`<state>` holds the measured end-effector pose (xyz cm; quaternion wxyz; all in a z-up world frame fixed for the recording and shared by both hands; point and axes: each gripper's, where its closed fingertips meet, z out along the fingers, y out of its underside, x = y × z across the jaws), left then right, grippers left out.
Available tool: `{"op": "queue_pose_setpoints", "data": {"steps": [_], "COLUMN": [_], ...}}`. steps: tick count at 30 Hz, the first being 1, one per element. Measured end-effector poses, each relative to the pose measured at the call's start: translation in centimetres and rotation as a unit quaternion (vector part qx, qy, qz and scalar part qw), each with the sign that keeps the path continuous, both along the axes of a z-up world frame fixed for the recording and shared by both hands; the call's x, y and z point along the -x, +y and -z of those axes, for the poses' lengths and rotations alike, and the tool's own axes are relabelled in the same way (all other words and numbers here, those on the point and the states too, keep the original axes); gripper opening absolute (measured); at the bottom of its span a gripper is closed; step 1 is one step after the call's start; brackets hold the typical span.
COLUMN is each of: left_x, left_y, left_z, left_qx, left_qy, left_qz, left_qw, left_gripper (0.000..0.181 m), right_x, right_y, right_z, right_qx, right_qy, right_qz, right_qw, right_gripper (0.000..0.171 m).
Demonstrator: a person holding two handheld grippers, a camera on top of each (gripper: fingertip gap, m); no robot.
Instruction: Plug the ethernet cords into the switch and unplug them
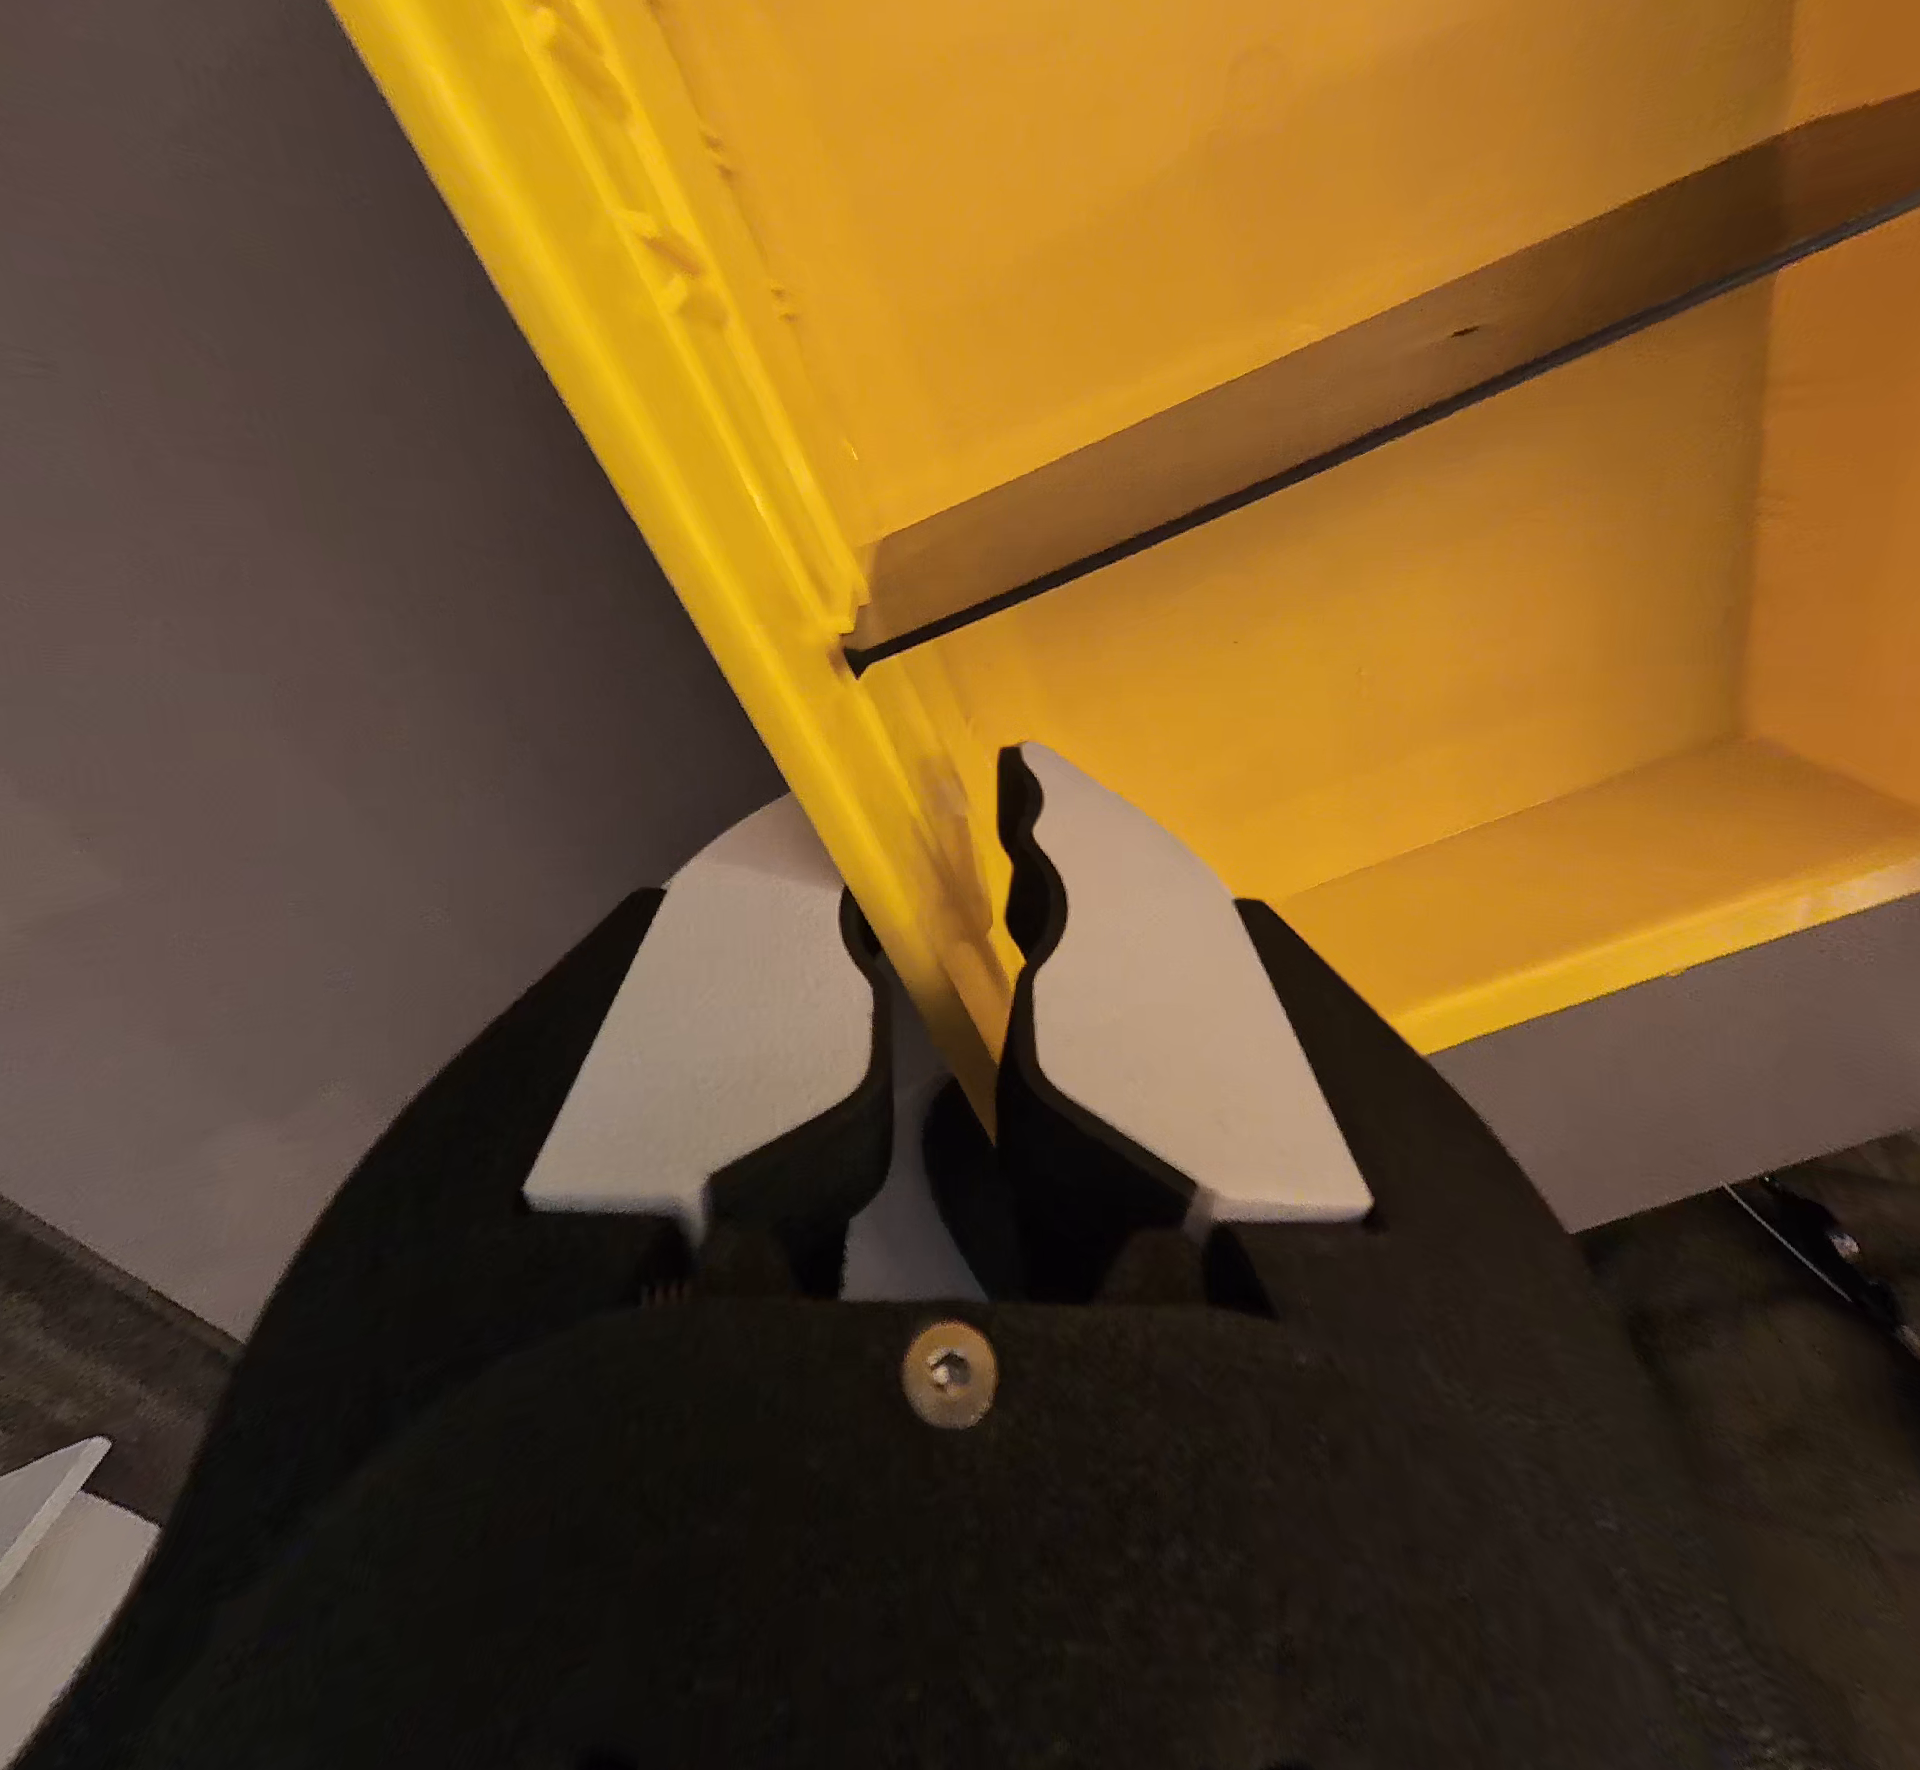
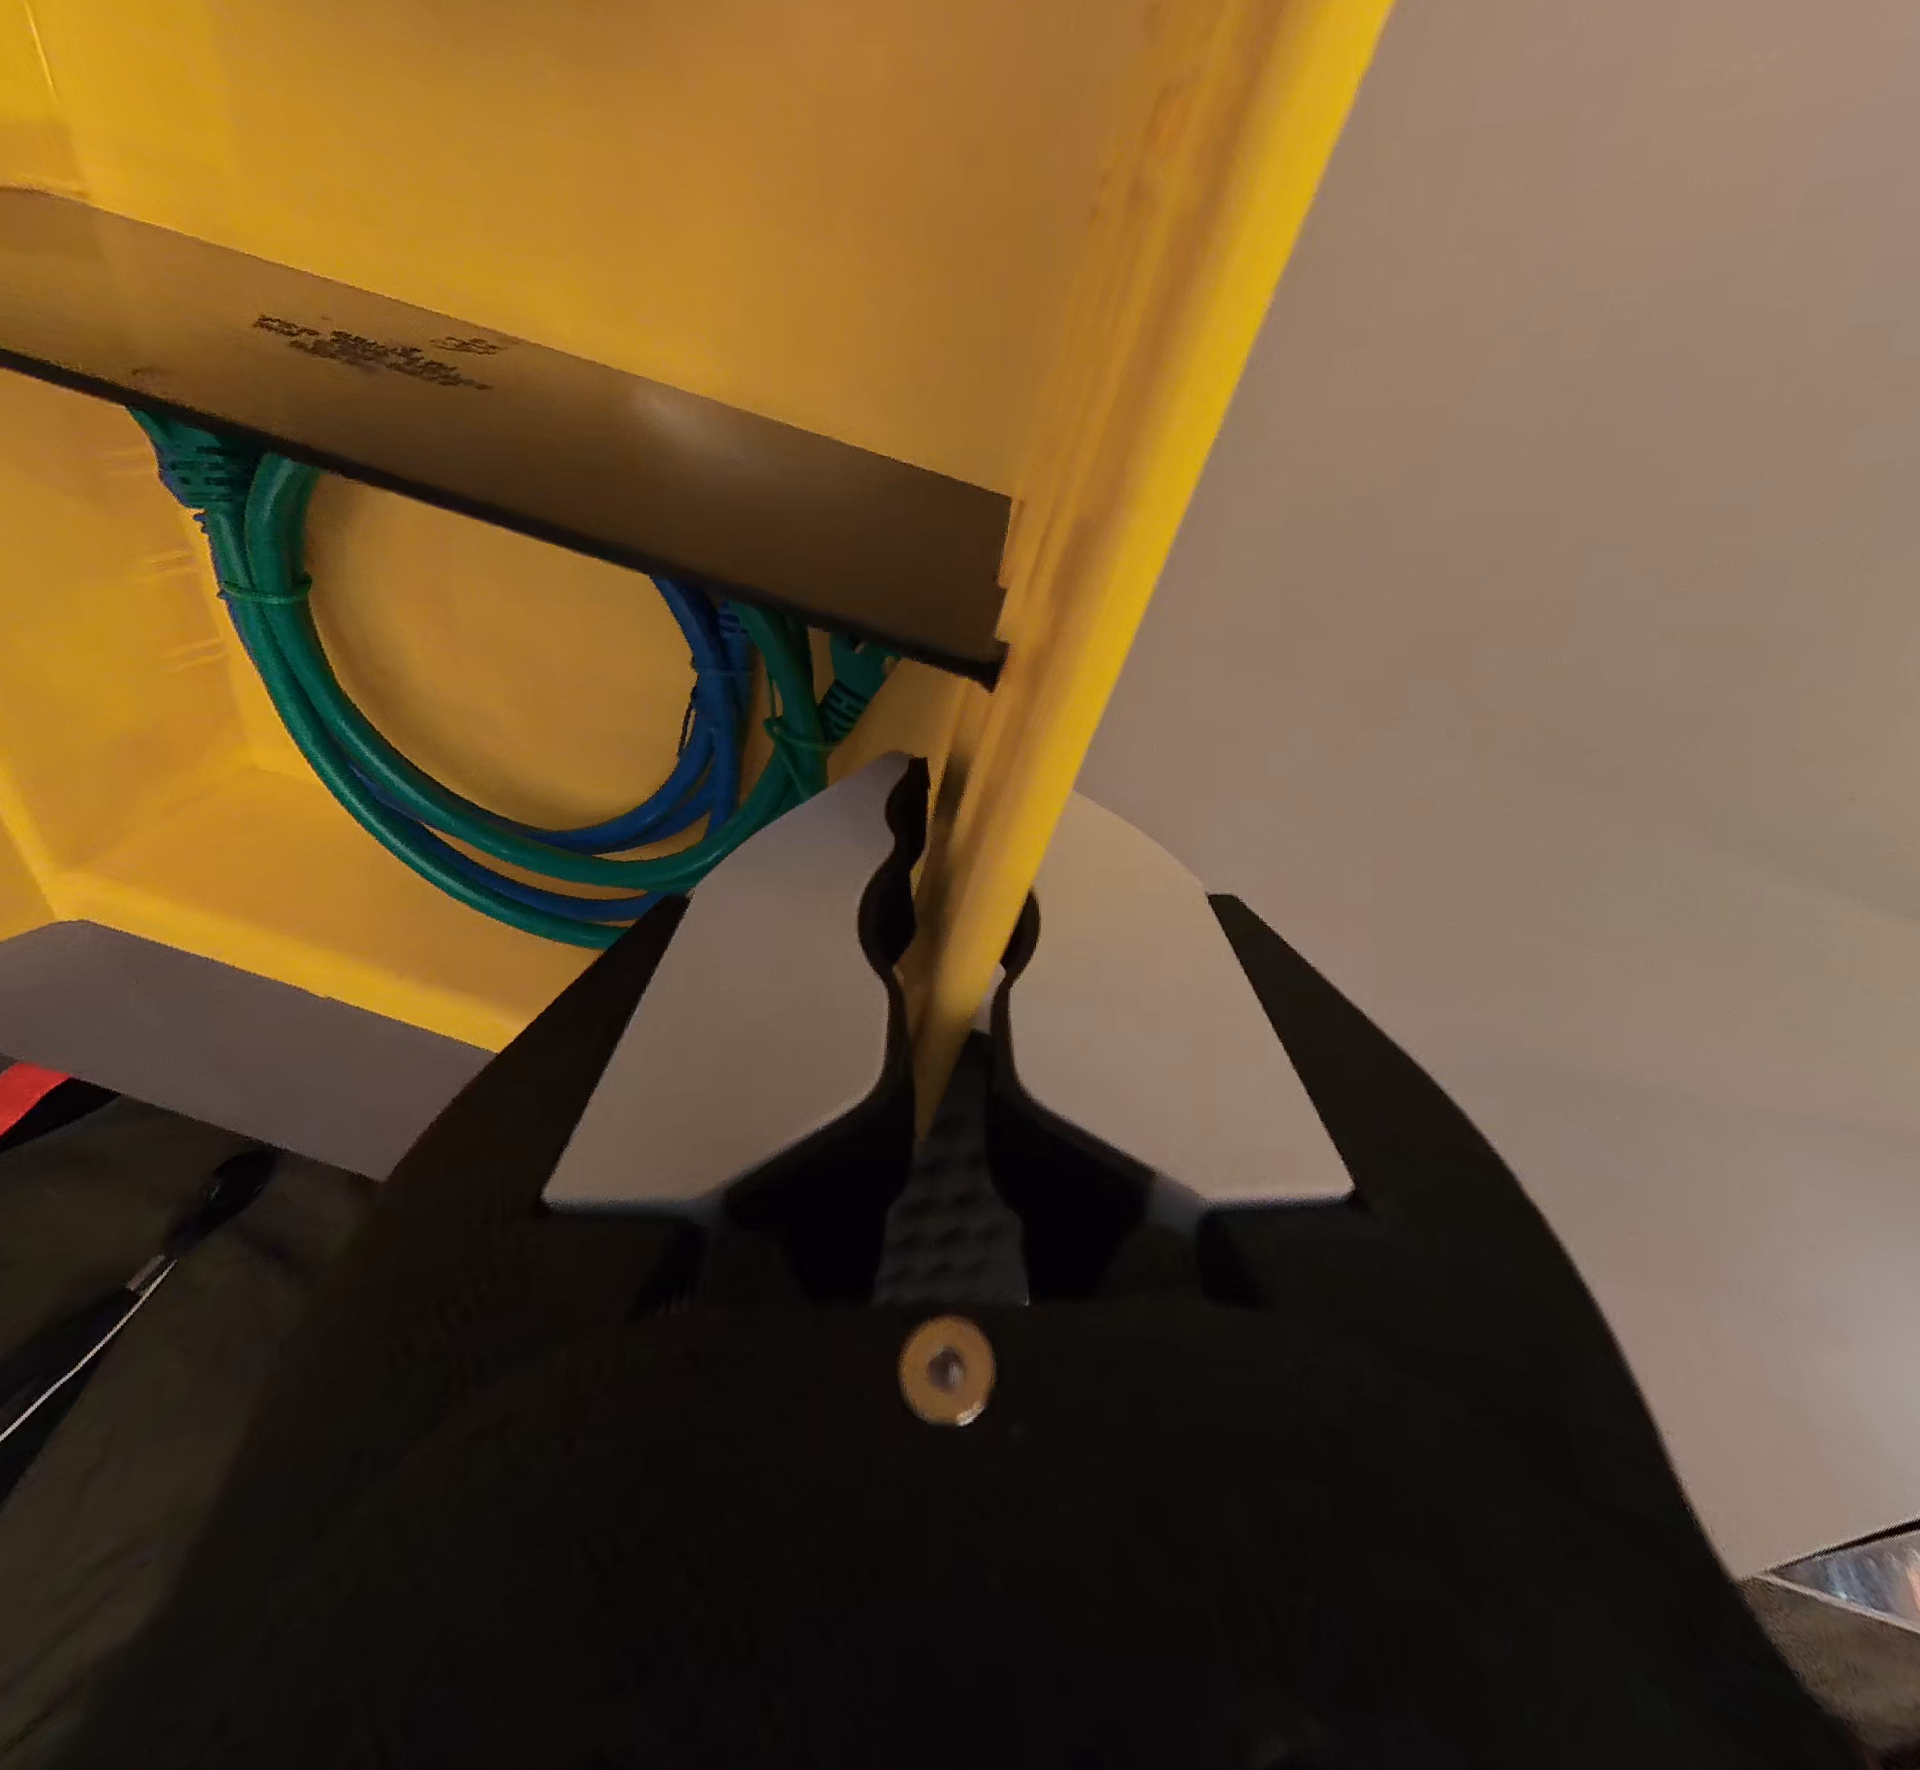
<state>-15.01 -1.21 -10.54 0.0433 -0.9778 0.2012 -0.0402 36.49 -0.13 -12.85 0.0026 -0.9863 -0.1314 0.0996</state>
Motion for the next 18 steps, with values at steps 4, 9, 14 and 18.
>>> {"op": "queue_pose_setpoints", "data": {"steps": [4,9,14,18], "left_x": [-0.2,-0.3,-0.2,0.0], "left_y": [-0.4,-0.4,-0.6,-0.7], "left_z": [0.0,-0.1,-0.5,-0.8], "left_qx": [0.007,0.006,0.001,-0.001], "left_qy": [-0.004,-0.008,-0.010,-0.009], "left_qz": [0.002,0.003,0.001,0.000], "left_qw": [1.000,1.000,1.000,1.000], "left_gripper": [0.019,0.019,0.021,0.022], "right_x": [0.0,0.1,0.4,0.5], "right_y": [-0.1,-0.2,-0.5,-0.5], "right_z": [0.1,0.6,1.2,1.2], "right_qx": [0.011,0.018,0.029,0.038], "right_qy": [-0.006,-0.010,-0.003,-0.001], "right_qz": [0.002,0.009,0.015,0.010], "right_qw": [1.000,1.000,0.999,0.999], "right_gripper": [0.009,0.009,0.009,0.012]}}
